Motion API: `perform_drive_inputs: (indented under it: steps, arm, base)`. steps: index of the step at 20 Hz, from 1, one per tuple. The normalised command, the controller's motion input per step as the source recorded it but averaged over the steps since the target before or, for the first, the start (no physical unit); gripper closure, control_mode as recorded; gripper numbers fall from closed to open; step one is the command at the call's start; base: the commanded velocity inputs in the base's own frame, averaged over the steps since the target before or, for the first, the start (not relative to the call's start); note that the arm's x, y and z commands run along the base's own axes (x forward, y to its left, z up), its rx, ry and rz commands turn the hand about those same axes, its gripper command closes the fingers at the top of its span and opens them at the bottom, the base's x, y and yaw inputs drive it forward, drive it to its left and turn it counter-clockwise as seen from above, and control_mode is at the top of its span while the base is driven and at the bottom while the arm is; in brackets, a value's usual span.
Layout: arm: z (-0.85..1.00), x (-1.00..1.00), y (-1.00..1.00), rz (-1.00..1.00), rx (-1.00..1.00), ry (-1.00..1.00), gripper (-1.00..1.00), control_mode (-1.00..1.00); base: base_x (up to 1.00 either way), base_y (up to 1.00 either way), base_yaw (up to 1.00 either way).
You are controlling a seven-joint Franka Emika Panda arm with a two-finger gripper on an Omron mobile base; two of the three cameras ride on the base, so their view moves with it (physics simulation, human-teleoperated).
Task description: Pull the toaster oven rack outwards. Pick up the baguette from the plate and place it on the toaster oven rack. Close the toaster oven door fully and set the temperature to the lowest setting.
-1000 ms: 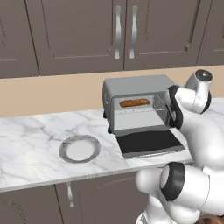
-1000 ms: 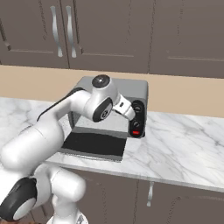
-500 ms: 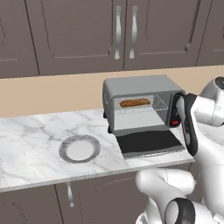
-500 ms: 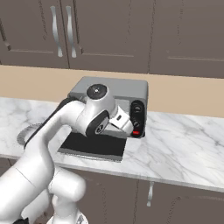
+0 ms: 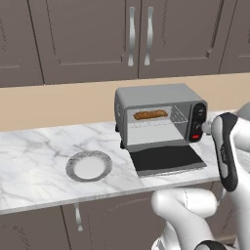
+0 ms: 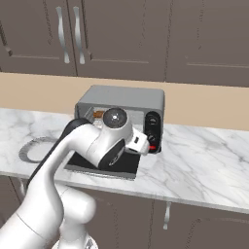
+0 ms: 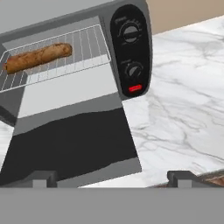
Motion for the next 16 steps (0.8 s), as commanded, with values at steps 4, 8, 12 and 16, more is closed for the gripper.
perform_drive_inputs:
  steps: [4,8,12,16]
  arm:
    - [0.00,0.00,-0.03,0.45,-0.06,-0.15,-1.00,-1.00]
    - [0.00,0.05,0.00,0.60,-0.04,-0.03,-1.00,-1.00]
    - [-0.18,0.18,-0.01,0.61,-0.08,-0.08,-1.00,-1.00]
    - [-0.15,0.28,-0.10,0.53,-0.04,-0.13,-1.00,-1.00]
  base:
    - [0.00,0.00,0.00]
    - [0.00,0.00,0.00]
    - [0.00,0.00,0.00]
    - [0.00,0.00,0.00]
